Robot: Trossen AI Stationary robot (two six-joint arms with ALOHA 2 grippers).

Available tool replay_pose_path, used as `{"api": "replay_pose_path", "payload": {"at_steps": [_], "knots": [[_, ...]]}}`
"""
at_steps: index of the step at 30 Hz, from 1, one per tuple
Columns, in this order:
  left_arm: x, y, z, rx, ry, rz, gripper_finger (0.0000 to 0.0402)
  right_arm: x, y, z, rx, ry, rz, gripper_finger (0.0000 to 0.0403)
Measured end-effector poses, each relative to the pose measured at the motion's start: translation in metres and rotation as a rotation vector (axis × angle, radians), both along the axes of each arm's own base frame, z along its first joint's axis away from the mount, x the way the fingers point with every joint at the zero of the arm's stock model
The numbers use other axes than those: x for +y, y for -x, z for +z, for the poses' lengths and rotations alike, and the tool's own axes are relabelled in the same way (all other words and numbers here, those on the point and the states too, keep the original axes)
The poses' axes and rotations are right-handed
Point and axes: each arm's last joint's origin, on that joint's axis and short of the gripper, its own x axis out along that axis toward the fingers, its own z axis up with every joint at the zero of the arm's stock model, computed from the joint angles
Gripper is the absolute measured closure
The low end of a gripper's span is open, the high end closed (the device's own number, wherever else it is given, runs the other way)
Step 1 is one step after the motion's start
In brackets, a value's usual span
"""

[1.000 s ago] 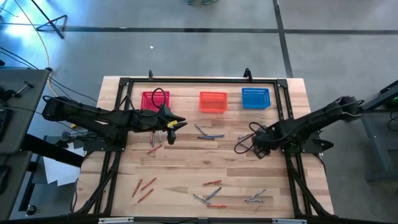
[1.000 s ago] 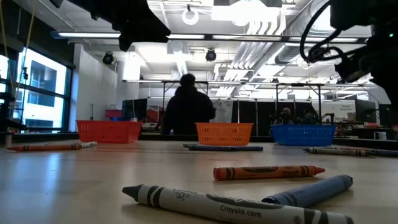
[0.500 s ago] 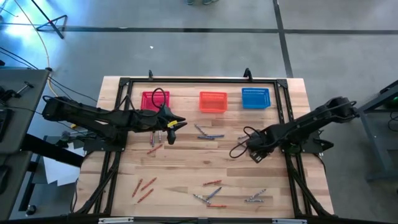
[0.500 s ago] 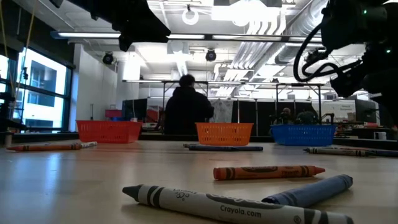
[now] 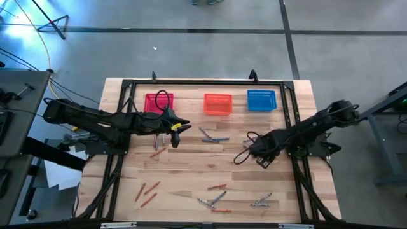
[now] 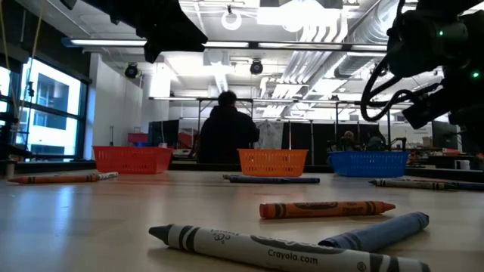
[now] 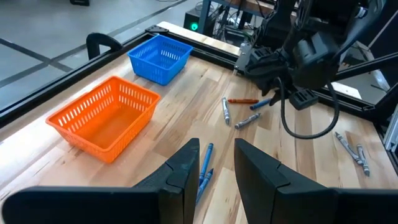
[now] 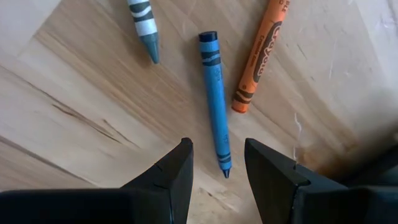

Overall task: Sort crayons
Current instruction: Put the blue crayon into the orange bin

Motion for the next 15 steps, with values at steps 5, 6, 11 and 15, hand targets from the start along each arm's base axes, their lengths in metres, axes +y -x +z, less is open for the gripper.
{"api": "replay_pose_path", "payload": {"at_steps": [5,6,11,15], "knots": [[0.000,0.000,0.000,0.000,0.000,0.000,0.0314,-0.007,-0.004,-0.004,0.005,-0.003,0.018,0.0263],[0.000,0.000,0.000,0.000,0.000,0.000,0.0314,-0.009,-0.005,-0.004,0.004,-0.006,0.020,0.0263],[0.000,0.000,0.000,0.000,0.002,0.000,0.0314,-0.018,-0.003,-0.015,-0.021,-0.065,0.010,0.0263],[0.000,0.000,0.000,-0.001,0.002,-0.002,0.0314,-0.024,0.003,-0.023,-0.020,-0.092,-0.020,0.0263]]}}
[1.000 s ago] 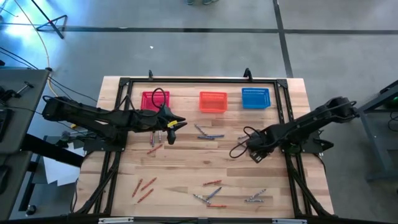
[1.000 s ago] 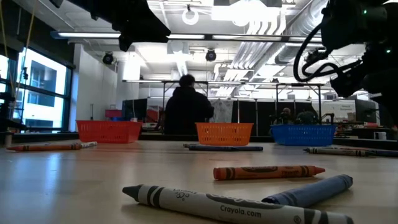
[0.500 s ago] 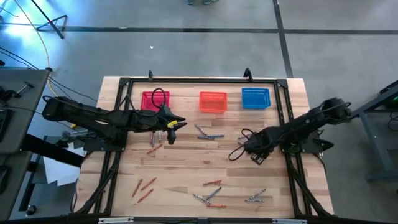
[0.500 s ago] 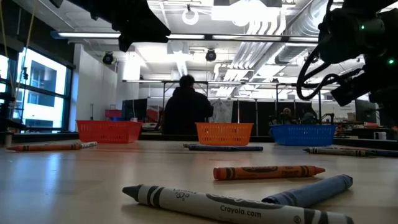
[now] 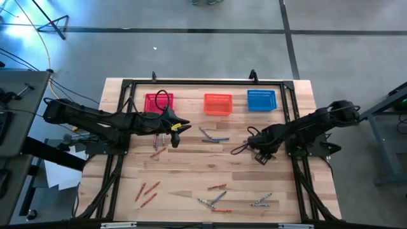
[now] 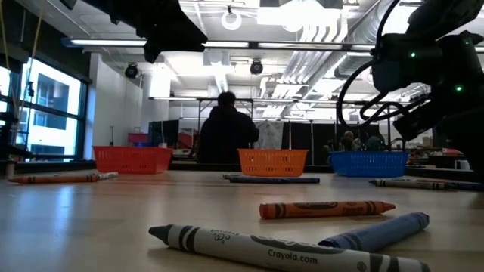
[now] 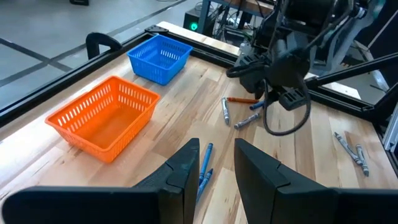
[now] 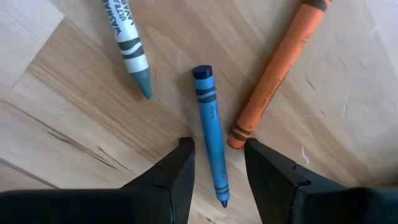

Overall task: Sort crayons
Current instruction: Put the blue crayon into the orange bin

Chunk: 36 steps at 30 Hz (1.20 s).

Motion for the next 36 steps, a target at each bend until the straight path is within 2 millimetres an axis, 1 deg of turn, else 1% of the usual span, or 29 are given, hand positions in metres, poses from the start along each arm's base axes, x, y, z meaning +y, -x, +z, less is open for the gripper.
{"api": "replay_pose_path", "payload": {"at_steps": [3,7,10,13,19,20,22,27,32,36], "knots": [[0.000,0.000,0.000,0.000,-0.001,0.000,0.0314,-0.002,0.001,0.000,0.010,0.004,-0.012,0.0263],[0.000,0.000,0.000,0.000,-0.001,-0.001,0.0314,-0.003,-0.003,0.002,0.004,-0.010,0.016,0.0263],[0.000,0.000,0.000,0.001,-0.001,-0.001,0.0314,-0.003,-0.005,0.003,-0.007,-0.027,0.031,0.0274],[0.000,0.000,0.000,0.001,-0.001,-0.001,0.0314,-0.002,-0.006,0.004,-0.011,-0.036,0.031,0.0304],[0.000,0.000,0.000,0.001,-0.001,-0.001,0.0314,-0.002,-0.006,0.004,-0.012,-0.050,0.030,0.0383],[0.000,0.000,0.000,0.001,-0.001,-0.001,0.0314,-0.002,-0.006,0.004,-0.012,-0.054,0.030,0.0390],[0.000,0.000,0.000,0.001,-0.001,-0.002,0.0314,-0.002,-0.006,0.004,-0.013,-0.063,0.028,0.0394],[0.000,0.000,0.000,0.001,-0.001,-0.002,0.0314,-0.001,-0.007,0.004,-0.013,-0.078,0.027,0.0384],[0.000,0.000,0.000,0.001,-0.002,-0.002,0.0314,-0.001,-0.006,0.005,-0.014,-0.082,0.032,0.0397],[0.000,0.000,0.000,0.001,-0.002,-0.001,0.0314,-0.002,-0.004,0.011,-0.048,-0.069,0.034,0.0399]]}}
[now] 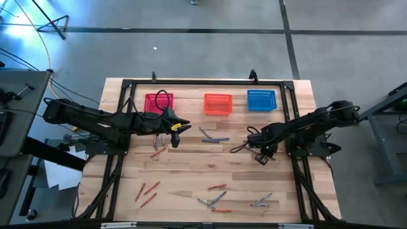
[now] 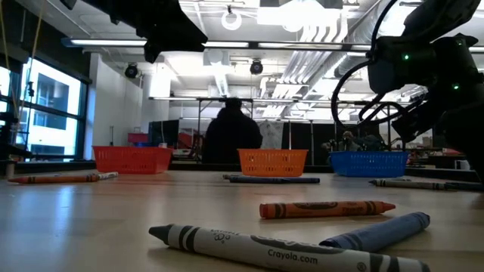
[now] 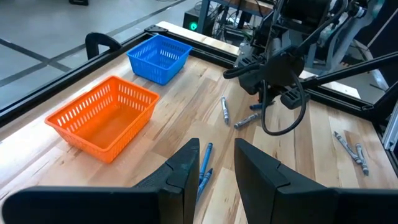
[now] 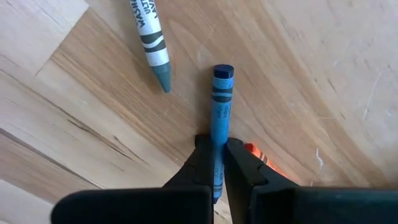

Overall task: Sort crayons
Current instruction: Put the blue crayon into the orange bin

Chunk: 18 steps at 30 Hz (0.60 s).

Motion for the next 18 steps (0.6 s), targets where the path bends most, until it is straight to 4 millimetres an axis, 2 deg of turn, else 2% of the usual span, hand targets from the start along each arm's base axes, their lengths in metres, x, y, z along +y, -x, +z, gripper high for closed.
{"api": "replay_pose_path", "payload": {"at_steps": [12,18], "knots": [[0.000,0.000,0.000,0.000,0.000,-0.001,0.0314,-0.004,0.008,0.029,-0.185,0.073,-0.078,0.0400],[0.000,0.000,0.000,0.004,-0.019,0.000,0.0314,-0.015,-0.004,0.043,-0.439,0.229,-0.132,0.0400]]}}
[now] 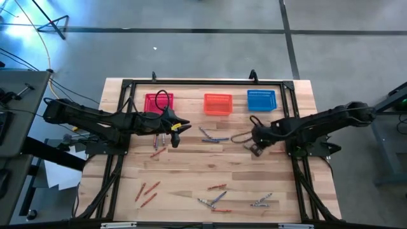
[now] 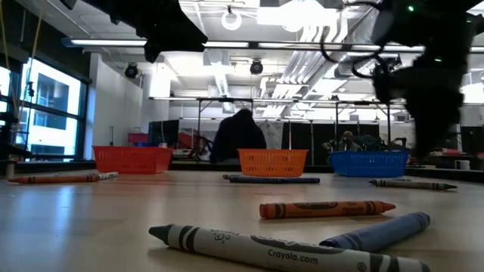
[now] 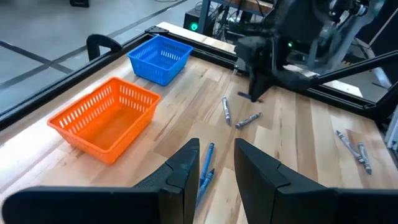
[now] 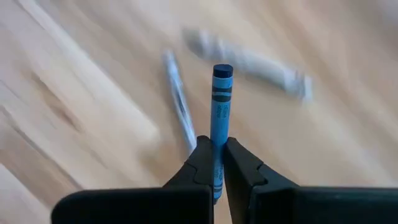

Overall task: Sort crayons
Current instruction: Put the blue crayon into the orange bin

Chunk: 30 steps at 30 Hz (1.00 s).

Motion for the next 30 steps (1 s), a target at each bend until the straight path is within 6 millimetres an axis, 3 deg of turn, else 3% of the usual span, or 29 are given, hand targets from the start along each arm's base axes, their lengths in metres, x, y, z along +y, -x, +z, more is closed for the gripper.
{"api": "replay_pose_path", "payload": {"at_steps": [7,13,22,30], "knots": [[0.000,0.000,0.000,0.002,-0.009,-0.001,0.0314,-0.031,-0.036,0.025,-0.420,0.263,-0.003,0.0400],[0.000,0.000,0.000,0.002,-0.009,0.000,0.0314,-0.070,-0.047,0.044,-0.611,0.460,-0.061,0.0400],[0.001,0.000,0.000,0.008,-0.050,0.005,0.0314,-0.130,-0.061,0.026,-0.707,0.477,-0.145,0.0400],[0.001,0.000,0.000,0.008,-0.040,0.013,0.0314,-0.156,-0.076,0.011,-0.723,0.449,-0.140,0.0400]]}}
